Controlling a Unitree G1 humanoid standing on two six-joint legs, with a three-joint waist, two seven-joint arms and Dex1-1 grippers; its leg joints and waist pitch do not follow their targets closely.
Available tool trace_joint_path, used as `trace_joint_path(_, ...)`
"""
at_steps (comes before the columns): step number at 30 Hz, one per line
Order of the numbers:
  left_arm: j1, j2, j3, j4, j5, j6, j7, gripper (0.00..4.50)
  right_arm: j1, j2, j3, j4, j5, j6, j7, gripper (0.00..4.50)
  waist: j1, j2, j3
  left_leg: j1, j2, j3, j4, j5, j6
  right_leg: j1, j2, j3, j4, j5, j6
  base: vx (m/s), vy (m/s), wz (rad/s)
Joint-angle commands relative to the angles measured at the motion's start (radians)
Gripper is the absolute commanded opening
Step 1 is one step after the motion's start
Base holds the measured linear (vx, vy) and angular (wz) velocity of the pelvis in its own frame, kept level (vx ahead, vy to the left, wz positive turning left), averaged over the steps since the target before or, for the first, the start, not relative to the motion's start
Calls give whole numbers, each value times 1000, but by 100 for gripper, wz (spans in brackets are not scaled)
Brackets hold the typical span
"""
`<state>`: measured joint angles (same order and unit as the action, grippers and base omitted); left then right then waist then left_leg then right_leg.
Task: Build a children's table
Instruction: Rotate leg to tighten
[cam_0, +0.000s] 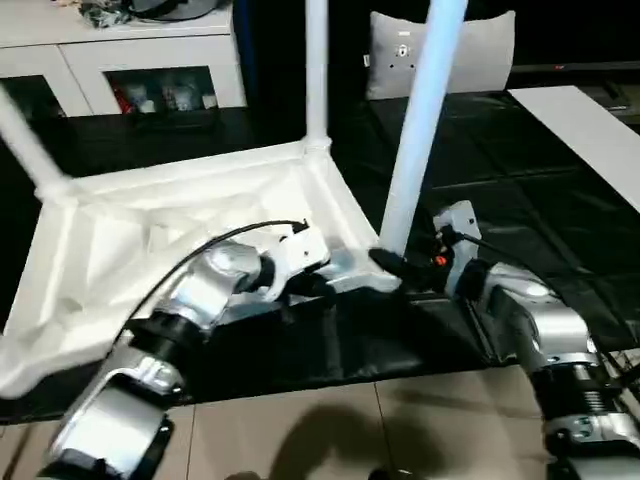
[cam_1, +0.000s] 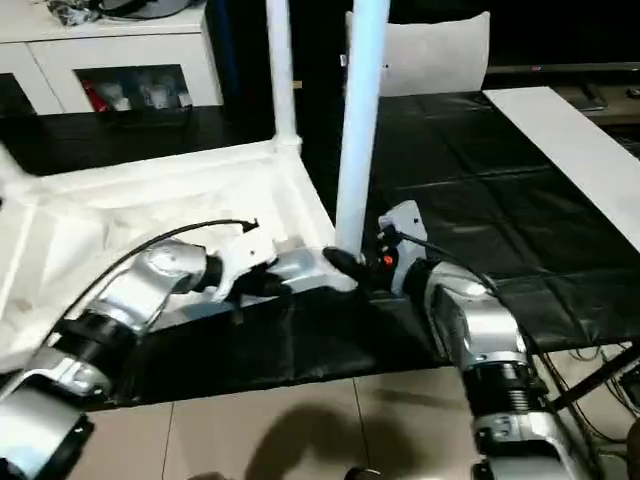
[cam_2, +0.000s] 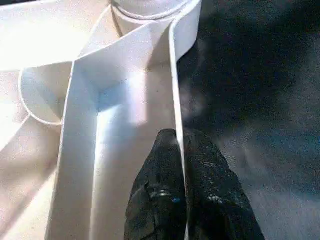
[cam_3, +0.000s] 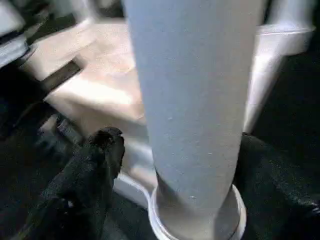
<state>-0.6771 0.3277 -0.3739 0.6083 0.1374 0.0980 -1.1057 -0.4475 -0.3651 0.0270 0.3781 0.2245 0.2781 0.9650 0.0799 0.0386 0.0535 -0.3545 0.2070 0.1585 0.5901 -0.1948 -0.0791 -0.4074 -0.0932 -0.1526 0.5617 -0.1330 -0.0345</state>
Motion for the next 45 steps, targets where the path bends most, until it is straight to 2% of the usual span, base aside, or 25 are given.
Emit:
trace_joint_path(1,11,19,-50,-27,23,-67,-72,0,10,-36,23,-33,-1,-24,86,367,8,-13,-76,1,26,5,-60,-144,97,68,-64,59,-61,-338,-132,0,0,0)
trace_joint_path(3,15,53,-83,-23,29,-131,-135,0,27,-96,42,-55,19,-51,213,367,20,-16,-77,4,25,8,-59,-162,97,68,-63,59,-62,-348,-127,0,0,0)
trace_joint_path(5,16,64,-94,-20,32,-153,-156,0,30,-109,46,-57,20,-64,238,367,27,-19,-75,3,28,8,-61,-166,97,67,-65,60,-61,-361,-121,0,0,0)
trace_joint_path(7,18,94,-121,-19,33,-224,-228,0,37,-139,61,-65,29,-80,321,367,34,-21,-76,2,25,8,-61,-163,92,68,-65,59,-63,-390,-108,0,0,0)
trace_joint_path(10,22,101,-127,-28,23,-242,-260,0,40,-150,71,-68,34,-82,355,367,39,-20,-77,4,27,9,-60,-156,88,65,-65,59,-63,-396,-108,0,0,0)
trace_joint_path(11,27,111,-138,-41,13,-271,-299,0,45,-167,92,-74,48,-83,404,350,40,-20,-77,4,28,9,-61,-153,88,64,-66,60,-62,-393,-109,0,0,0)
trace_joint_path(14,30,125,-163,-51,15,-313,-344,0,56,-188,130,-75,63,-74,490,339,50,-16,-79,4,32,8,-60,-158,95,64,-66,62,-58,-365,-124,0,0,0)
trace_joint_path(18,33,126,-178,-64,13,-321,-364,0,59,-181,141,-69,72,-59,519,306,60,-18,-78,7,31,10,-61,-163,83,62,-66,62,-60,-384,-123,0,0,0)
trace_joint_path(19,34,118,-184,-69,9,-328,-377,0,57,-168,149,-59,65,-72,525,298,63,-15,-78,8,32,9,-61,-166,79,62,-66,62,-60,-390,-122,0,0,0)
trace_joint_path(22,31,105,-185,-66,8,-331,-382,0,53,-155,162,-51,72,-64,542,282,61,-16,-78,7,30,8,-62,-176,68,63,-67,59,-63,-410,-111,0,0,0)
trace_joint_path(25,30,104,-186,-62,6,-334,-385,0,54,-159,175,-55,85,-45,560,245,62,-17,-80,8,30,8,-61,-166,72,63,-65,60,-62,-399,-111,0,0,0)
trace_joint_path(29,34,105,-179,-62,-1,-323,-381,0,59,-163,184,-67,96,-21,579,218,64,-18,-81,6,31,8,-61,-155,75,64,-65,61,-57,-375,-119,0,0,0)
trace_joint_path(32,45,103,-159,-72,-27,-275,-387,0,68,-146,161,-90,133,22,580,212,65,-18,-80,5,30,8,-61,-156,72,65,-66,60,-59,-392,-113,0,0,0)
trace_joint_path(34,54,99,-141,-87,-36,-207,-370,0,81,-132,150,-121,156,55,553,208,63,-18,-79,5,31,8,-62,-158,69,65,-66,60,-61,-399,-109,0,0,0)
trace_joint_path(35,55,88,-125,-88,-43,-172,-347,0,86,-114,147,-128,143,67,498,208,64,-17,-79,5,31,7,-62,-157,68,66,-66,60,-61,-404,-106,0,0,0)
trace_joint_path(37,56,80,-114,-89,-49,-149,-332,0,88,-102,146,-131,134,75,457,208,59,-19,-77,4,27,9,-62,-158,64,64,-63,58,-64,-419,-99,0,0,0)
trace_joint_path(39,53,55,-83,-97,-63,-50,-276,0,78,-40,129,-118,81,76,283,208,55,-18,-73,6,21,10,-61,-173,56,61,-63,55,-72,-468,-82,0,0,0)
trace_joint_path(40,51,45,-73,-101,-68,-12,-255,0,68,-10,118,-106,55,75,199,208,48,-20,-69,4,15,8,-61,-186,41,61,-63,50,-79,-522,-57,0,0,0)
trace_joint_path(41,51,43,-71,-101,-69,-7,-251,0,66,-6,116,-103,51,75,187,207,35,-18,-67,8,8,8,-58,-207,28,58,-63,43,-90,-577,-30,0,0,0)
trace_joint_path(42,46,22,-52,-101,-73,46,-201,0,37,54,87,-70,7,93,18,206,27,-18,-67,6,6,7,-57,-215,23,60,-63,38,-93,-598,-19,0,0,0)
trace_joint_path(43,42,8,-40,-100,-72,73,-169,0,17,89,65,-51,-13,115,-81,206,8,-15,-63,6,2,4,-55,-238,12,57,-58,27,-102,-631,3,0,0,0)
trace_joint_path(44,40,1,-34,-101,-71,87,-152,0,8,107,53,-43,-22,129,-131,206,-14,-13,-63,2,0,-3,-52,-268,2,65,-58,12,-109,-658,29,0,0,0)
trace_joint_path(45,34,-19,-17,-97,-69,125,-105,0,-11,143,31,-21,-39,153,-229,206,-25,-10,-64,5,-1,-5,-50,-283,2,63,-57,5,-115,-662,37,0,0,0)
